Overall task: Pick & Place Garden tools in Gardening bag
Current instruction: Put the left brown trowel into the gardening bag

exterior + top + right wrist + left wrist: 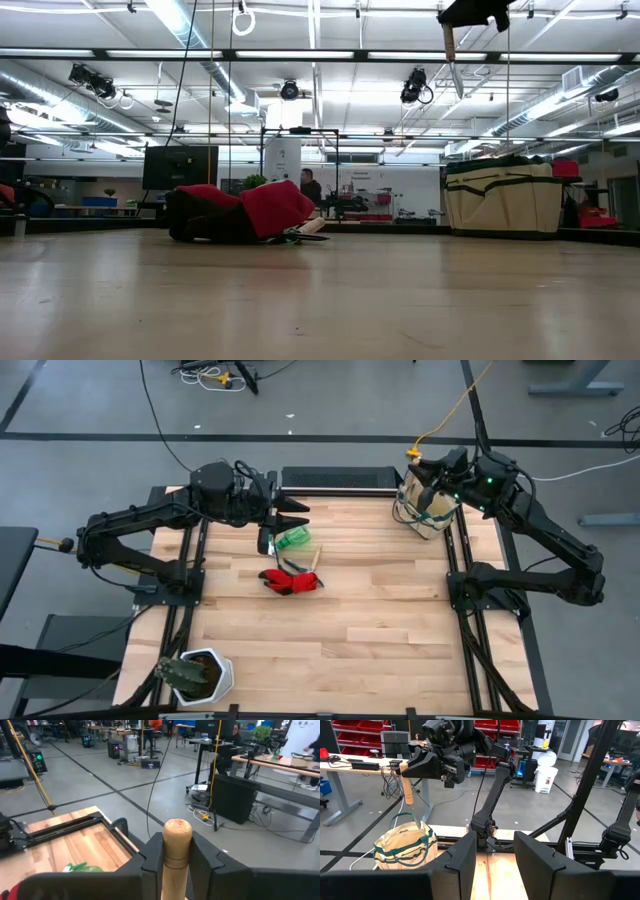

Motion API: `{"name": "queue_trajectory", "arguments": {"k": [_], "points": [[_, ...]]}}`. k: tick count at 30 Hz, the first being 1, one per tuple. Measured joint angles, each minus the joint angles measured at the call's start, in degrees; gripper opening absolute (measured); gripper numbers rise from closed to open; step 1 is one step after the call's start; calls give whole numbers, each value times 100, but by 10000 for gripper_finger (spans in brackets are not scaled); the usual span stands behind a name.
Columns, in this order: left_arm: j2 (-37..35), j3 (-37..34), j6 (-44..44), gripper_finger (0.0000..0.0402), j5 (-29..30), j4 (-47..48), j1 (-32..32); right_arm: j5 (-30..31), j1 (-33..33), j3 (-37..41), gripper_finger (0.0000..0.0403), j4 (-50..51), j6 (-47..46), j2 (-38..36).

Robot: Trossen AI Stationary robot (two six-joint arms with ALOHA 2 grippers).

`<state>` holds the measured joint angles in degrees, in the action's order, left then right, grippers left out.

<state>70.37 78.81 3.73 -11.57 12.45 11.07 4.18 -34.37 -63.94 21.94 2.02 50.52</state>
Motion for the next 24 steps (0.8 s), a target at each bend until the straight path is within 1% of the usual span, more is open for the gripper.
{"name": "queue_trajectory", "arguments": {"k": [2, 3, 8, 12, 15, 19, 24], "points": [[0, 0, 0, 138, 0, -2, 0, 65, 3, 0, 61, 5, 5, 0], [0, 0, 0, 138, 0, 0, 0, 220, 4, 0, 61, 26, 13, -1], [0, 0, 0, 138, 0, 0, 0, 1425, -7, 4, 61, 535, 33, 0], [0, 0, -7, 138, 0, -2, 0, 1910, -50, 6, 61, 705, 40, 44], [0, 0, -7, 138, 0, -2, 0, 2088, -127, 7, 61, 690, 44, 37], [0, 0, -9, 138, 2, -7, 0, 2088, -266, 7, 61, 690, 36, 109], [0, 0, -8, 138, 2, -11, 0, 2090, -429, 7, 61, 585, -3, 374]]}}
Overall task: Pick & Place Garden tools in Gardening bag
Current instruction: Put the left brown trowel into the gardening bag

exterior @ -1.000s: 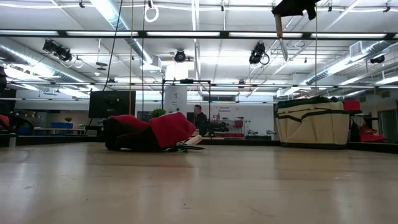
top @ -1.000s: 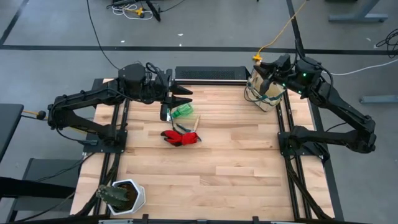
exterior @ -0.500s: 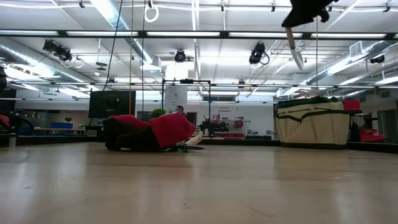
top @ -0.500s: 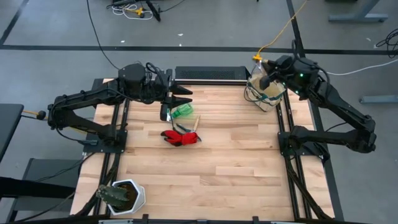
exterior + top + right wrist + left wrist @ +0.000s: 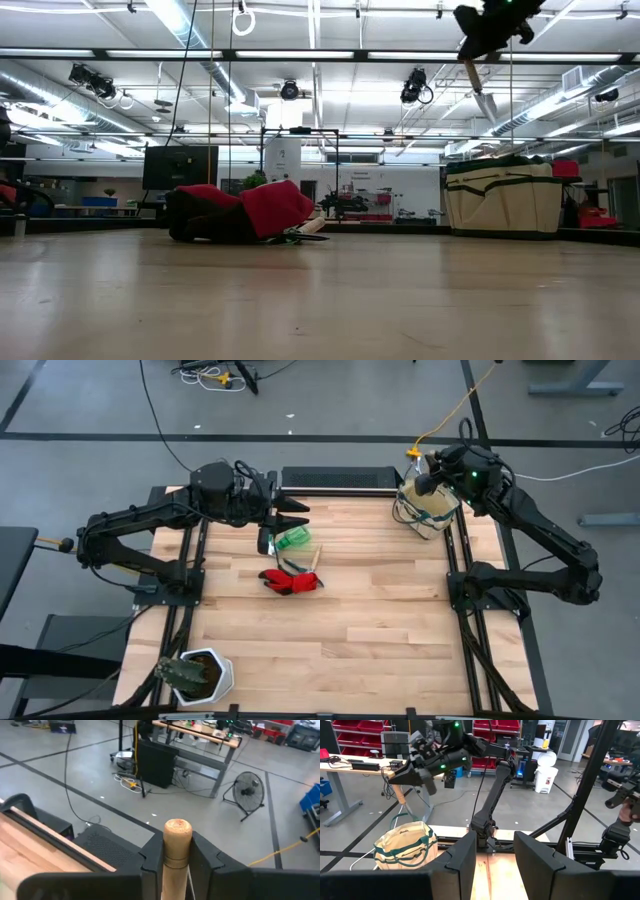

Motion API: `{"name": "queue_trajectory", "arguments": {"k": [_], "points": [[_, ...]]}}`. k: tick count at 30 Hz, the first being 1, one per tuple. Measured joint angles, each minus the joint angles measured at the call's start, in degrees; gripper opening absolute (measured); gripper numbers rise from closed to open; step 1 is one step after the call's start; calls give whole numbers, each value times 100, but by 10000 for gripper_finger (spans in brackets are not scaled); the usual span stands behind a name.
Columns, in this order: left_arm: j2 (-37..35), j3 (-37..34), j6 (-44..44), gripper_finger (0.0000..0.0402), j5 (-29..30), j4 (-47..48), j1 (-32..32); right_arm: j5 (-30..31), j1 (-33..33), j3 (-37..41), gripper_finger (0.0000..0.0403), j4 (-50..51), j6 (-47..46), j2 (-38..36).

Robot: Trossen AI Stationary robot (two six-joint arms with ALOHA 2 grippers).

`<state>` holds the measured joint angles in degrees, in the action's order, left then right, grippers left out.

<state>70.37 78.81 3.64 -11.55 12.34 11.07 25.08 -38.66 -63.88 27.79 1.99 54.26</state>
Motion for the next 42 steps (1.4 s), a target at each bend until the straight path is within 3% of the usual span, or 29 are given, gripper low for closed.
{"name": "queue_trajectory", "arguments": {"k": [5, 12, 38, 42], "points": [[0, 0, 2, 138, -2, 0, 0, 10, -165, 0, 61, -223, -181, 334], [0, 0, 2, 138, -2, -4, 0, 600, -355, 0, 61, -369, -325, 826], [0, 0, 4, 138, -4, -9, 0, 748, -772, 3, 61, -1135, -462, 2099], [0, 0, 3, 138, -4, -9, 0, 737, -773, 369, 61, -1602, -516, 2058]]}}
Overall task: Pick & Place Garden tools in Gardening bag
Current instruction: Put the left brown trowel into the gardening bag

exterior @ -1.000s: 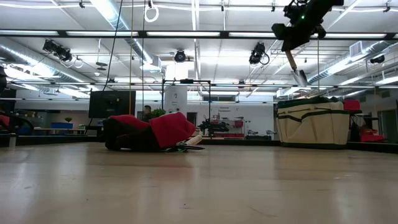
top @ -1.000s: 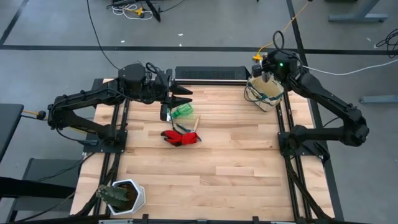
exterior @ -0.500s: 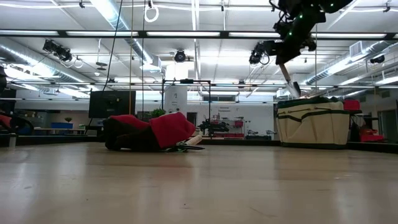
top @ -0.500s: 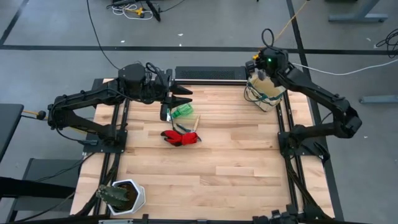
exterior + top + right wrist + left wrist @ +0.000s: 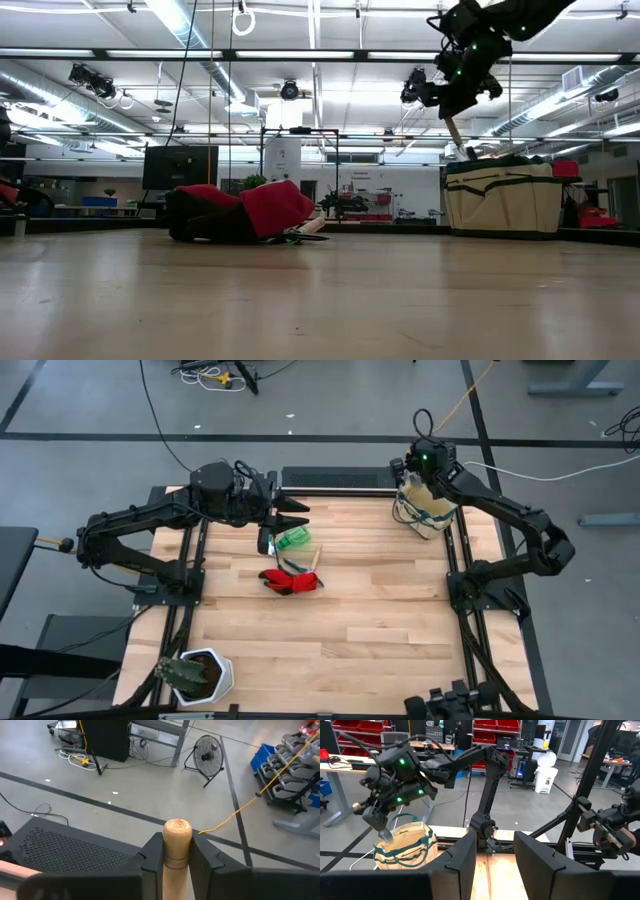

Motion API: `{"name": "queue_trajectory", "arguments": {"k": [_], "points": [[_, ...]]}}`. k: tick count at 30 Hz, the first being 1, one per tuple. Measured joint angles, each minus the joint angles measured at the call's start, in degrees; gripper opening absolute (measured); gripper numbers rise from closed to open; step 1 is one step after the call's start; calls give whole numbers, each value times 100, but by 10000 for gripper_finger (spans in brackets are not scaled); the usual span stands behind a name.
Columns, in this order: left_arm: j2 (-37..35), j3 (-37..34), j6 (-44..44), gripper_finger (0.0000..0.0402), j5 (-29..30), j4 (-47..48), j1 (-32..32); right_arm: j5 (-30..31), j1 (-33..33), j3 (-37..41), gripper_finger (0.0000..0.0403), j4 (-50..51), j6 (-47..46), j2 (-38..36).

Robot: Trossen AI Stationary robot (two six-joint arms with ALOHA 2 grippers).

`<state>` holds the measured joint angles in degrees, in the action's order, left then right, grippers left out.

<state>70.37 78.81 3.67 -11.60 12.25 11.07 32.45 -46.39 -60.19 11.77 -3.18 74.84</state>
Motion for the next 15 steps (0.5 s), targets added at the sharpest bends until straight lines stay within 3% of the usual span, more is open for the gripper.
{"name": "queue_trajectory", "arguments": {"k": [15], "points": [[0, 0, 4, 138, 2, 0, 0, -44, 35, 1588, 61, -1543, -46, -769]]}}
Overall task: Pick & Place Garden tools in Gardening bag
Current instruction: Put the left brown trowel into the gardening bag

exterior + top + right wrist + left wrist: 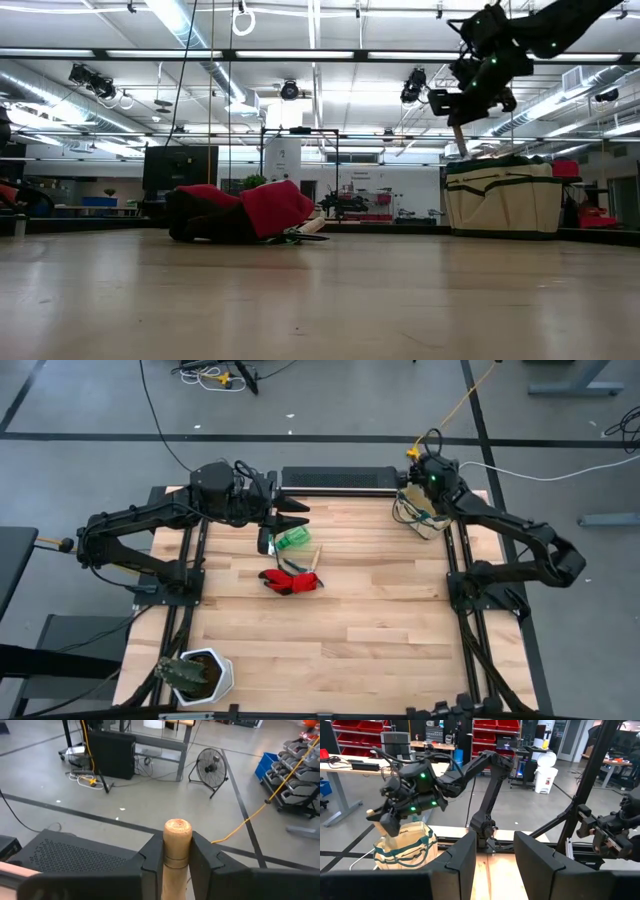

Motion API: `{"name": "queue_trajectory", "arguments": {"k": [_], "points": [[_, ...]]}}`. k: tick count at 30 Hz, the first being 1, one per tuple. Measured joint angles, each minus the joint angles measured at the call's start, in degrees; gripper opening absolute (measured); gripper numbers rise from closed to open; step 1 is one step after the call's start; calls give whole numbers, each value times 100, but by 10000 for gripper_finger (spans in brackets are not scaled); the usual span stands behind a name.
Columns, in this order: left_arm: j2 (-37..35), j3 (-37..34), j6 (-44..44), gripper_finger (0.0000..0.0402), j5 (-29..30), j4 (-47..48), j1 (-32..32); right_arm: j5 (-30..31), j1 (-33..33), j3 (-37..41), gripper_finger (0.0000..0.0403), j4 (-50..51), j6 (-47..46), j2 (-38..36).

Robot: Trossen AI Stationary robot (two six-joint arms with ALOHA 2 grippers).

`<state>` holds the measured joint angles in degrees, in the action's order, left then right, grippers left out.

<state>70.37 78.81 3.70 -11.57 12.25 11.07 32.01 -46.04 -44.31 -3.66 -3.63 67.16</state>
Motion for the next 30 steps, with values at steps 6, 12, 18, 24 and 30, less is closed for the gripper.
{"name": "queue_trajectory", "arguments": {"k": [6, 12, 18, 24, 30], "points": [[0, 0, -2, 138, 103, 0, 0, -2, 0, 581, 61, -469, -39, -311], [0, -1, -2, 138, 144, 0, 0, -256, 0, 755, 64, -579, -42, -356], [0, 0, -2, 138, 144, 0, 0, -310, 2, 784, 67, -621, -40, -356], [0, 0, -2, 138, 144, 0, 0, -398, 2, 784, 68, -615, -40, -356], [0, 0, -2, 138, 144, 0, 0, -763, -2, 784, 84, -567, -112, -354]]}}
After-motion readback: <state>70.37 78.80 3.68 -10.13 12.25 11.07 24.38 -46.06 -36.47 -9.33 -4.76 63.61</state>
